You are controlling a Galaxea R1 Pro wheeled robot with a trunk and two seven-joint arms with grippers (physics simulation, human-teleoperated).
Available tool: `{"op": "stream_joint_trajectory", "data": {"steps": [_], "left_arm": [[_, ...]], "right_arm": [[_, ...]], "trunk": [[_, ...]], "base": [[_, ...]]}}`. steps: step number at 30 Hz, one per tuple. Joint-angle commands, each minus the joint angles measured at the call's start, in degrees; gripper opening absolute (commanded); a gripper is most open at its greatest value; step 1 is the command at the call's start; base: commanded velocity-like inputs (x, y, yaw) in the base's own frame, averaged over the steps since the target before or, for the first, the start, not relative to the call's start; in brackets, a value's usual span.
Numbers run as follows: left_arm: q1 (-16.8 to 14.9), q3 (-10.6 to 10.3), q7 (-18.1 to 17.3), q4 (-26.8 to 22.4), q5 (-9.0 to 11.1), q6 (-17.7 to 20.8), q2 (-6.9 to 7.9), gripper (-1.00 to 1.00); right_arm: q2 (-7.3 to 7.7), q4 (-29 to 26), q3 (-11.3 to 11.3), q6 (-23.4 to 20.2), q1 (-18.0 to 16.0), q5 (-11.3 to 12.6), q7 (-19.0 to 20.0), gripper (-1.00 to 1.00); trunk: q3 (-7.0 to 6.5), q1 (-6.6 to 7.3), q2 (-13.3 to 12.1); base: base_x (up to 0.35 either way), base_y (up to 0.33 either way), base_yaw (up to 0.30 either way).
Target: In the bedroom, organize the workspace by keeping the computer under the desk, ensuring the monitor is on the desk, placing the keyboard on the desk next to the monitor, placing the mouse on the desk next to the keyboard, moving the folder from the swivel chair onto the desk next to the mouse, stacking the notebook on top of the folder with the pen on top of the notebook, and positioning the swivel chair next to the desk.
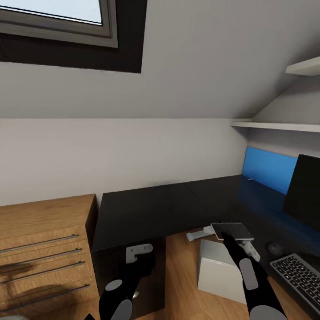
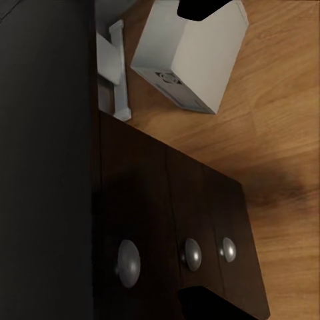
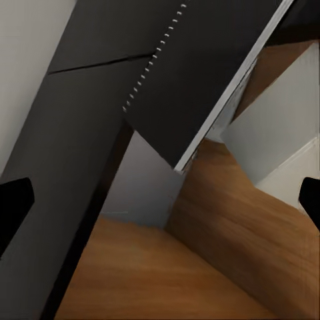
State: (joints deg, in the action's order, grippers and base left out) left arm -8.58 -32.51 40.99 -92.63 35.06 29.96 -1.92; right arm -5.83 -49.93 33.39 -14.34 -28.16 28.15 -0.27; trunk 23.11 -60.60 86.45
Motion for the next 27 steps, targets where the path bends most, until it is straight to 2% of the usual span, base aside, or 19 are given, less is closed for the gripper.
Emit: {"op": "stream_joint_trajectory", "data": {"steps": [1, 6, 10, 15, 17, 18, 19, 20, 22, 25, 26, 27], "left_arm": [[-0.1, -0.1, 0.5, -0.1, 0.4, 0.1, 0.0, 1.0], [-0.1, -0.1, 0.6, -0.1, 0.4, 0.1, -0.02, 1.0], [-0.1, -0.2, 0.6, 0.0, 0.4, 0.1, -0.02, 1.0], [-0.1, -0.3, 0.6, 0.0, 0.4, 0.1, -0.02, 1.0], [-0.1, -0.3, 0.6, -0.1, 0.4, 0.1, -0.02, 1.0], [-0.1, -0.3, 0.6, -0.1, 0.4, 0.1, -0.02, 1.0], [-0.1, -0.3, 0.6, -0.1, 0.4, 0.1, -0.02, 1.0], [-0.1, -0.3, 0.6, -0.1, 0.4, 0.1, -0.02, 1.0], [-0.1, -0.4, 0.6, -0.1, 0.4, 0.1, -0.02, 1.0], [-0.1, -0.4, 0.6, -0.1, 0.4, 0.1, -0.02, 1.0], [-0.1, -0.4, 0.6, -0.1, 0.4, 0.1, -0.02, 1.0], [-0.1, -0.4, 0.6, -0.1, 0.4, 0.1, -0.02, 1.0]], "right_arm": [[-0.24, 0.1, 0.2, 0.0, -0.1, 0.7, 0.0, 1.0], [-1.45, 0.7, -0.1, 1.2, -0.1, 1.3, -0.1, 1.0], [-1.58, 0.7, -0.1, 1.2, -0.1, 1.7, -0.1, 1.0], [-1.55, 0.7, 0.0, 1.2, -0.1, 4.7, 0.0, 1.0], [-1.53, 0.7, 0.0, 1.1, -0.1, 7.2, 0.0, 1.0], [-1.47, 0.7, 0.1, 1.0, -0.1, 9.8, 0.0, 1.0], [-1.43, 0.7, 0.1, 0.9, -0.1, 10.7, 0.0, 1.0], [-1.38, 0.6, 0.1, 0.9, -0.1, 12.8, 0.0, 1.0], [-1.08, 0.5, 0.1, 0.4, -0.1, 21.0, -0.1, 1.0], [-0.92, 0.5, 0.1, -1.4, -0.1, 24.9, -0.1, 1.0], [-0.83, 0.4, 0.2, -4.1, -0.1, 28.7, -0.1, 1.0], [-0.82, 0.4, 0.2, -4.6, -0.1, 29.4, -0.1, 1.0]], "trunk": [[0.25, -0.23, 0.5], [1.15, -1.32, 2.5], [1.87, -2.2, 4.1], [2.77, -3.3, 6.1], [3.13, -3.74, 6.9], [3.31, -3.96, 7.3], [3.49, -4.18, 7.7], [3.67, -4.4, 8.1], [4.02, -4.84, 8.9], [4.56, -5.5, 10.1], [4.74, -5.72, 10.5], [4.92, -5.94, 10.9]], "base": [[0.0, 0.0, 0.0], [0.0, 0.0, 0.0], [0.0, 0.0, 0.0], [0.0, 0.0, 0.0], [0.0, 0.0, 0.0], [0.0, 0.0, 0.0], [0.0, 0.0, 0.0], [0.0, 0.0, 0.0], [0.0, 0.0, 0.0], [0.0, 0.0, 0.0], [0.0, 0.0, 0.0], [0.0, 0.0, 0.0]]}}
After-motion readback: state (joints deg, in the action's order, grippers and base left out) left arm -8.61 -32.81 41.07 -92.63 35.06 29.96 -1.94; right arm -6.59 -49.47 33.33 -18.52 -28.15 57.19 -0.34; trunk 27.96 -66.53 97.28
